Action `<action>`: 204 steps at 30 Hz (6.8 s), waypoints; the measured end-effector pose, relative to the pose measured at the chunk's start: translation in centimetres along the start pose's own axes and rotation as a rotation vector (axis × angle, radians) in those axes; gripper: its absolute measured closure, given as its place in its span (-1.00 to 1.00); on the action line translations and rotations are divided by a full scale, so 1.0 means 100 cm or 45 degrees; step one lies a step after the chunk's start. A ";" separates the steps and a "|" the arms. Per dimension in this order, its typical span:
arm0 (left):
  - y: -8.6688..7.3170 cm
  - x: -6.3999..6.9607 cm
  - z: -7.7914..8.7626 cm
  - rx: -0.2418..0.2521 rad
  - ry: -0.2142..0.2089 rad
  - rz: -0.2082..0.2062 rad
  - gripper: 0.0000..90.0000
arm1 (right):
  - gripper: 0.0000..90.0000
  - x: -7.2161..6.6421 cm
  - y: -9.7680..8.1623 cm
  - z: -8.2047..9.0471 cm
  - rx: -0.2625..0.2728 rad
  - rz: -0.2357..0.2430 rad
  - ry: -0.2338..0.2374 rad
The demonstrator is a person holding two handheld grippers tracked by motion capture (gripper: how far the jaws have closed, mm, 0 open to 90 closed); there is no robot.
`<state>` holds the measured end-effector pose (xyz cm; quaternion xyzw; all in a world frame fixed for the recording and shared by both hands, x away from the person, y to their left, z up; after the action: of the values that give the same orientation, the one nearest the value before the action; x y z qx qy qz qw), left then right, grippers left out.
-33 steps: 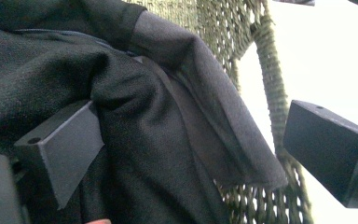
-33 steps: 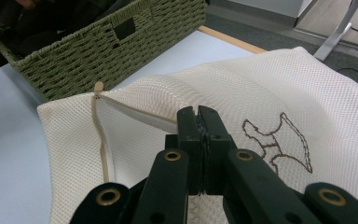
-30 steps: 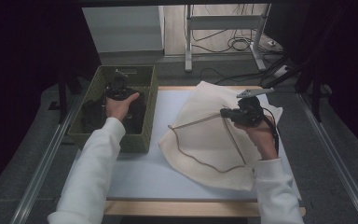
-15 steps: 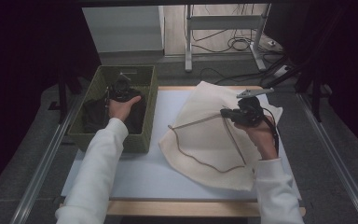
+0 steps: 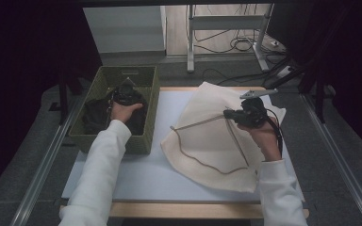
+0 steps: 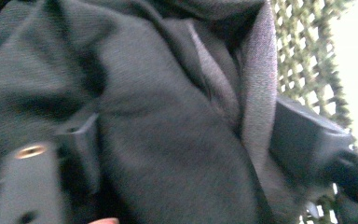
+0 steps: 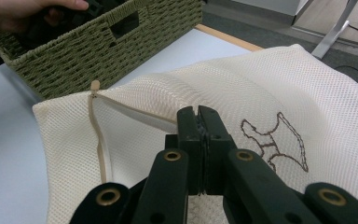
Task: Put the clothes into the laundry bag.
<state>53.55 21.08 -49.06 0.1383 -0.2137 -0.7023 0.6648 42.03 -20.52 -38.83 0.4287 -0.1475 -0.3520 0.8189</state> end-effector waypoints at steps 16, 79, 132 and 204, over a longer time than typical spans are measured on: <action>-0.005 -0.014 0.003 -0.006 -0.121 -0.115 0.53 | 0.98 0.000 -0.001 -0.001 -0.003 -0.007 0.005; -0.023 -0.040 0.156 0.651 -0.121 -0.258 0.66 | 0.98 0.004 -0.001 0.003 0.014 -0.021 -0.001; -0.028 -0.023 0.231 0.895 -0.274 -0.293 0.66 | 0.98 0.004 -0.001 0.003 0.008 -0.023 -0.002; -0.067 0.032 0.272 0.993 -0.584 -0.456 0.67 | 0.98 0.004 -0.002 -0.001 -0.003 -0.021 -0.009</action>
<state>34.43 21.27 -28.29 0.2535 -0.5749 -0.6855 0.3678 42.25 -20.83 -39.09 0.4277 -0.1465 -0.3603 0.8160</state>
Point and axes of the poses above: each handheld gripper's, and its own axes: z roughly backward along the jaws, y roughly out of its top, x roughly to its right, the point moved 2 cm from there along -z, roughly forward along the jaws
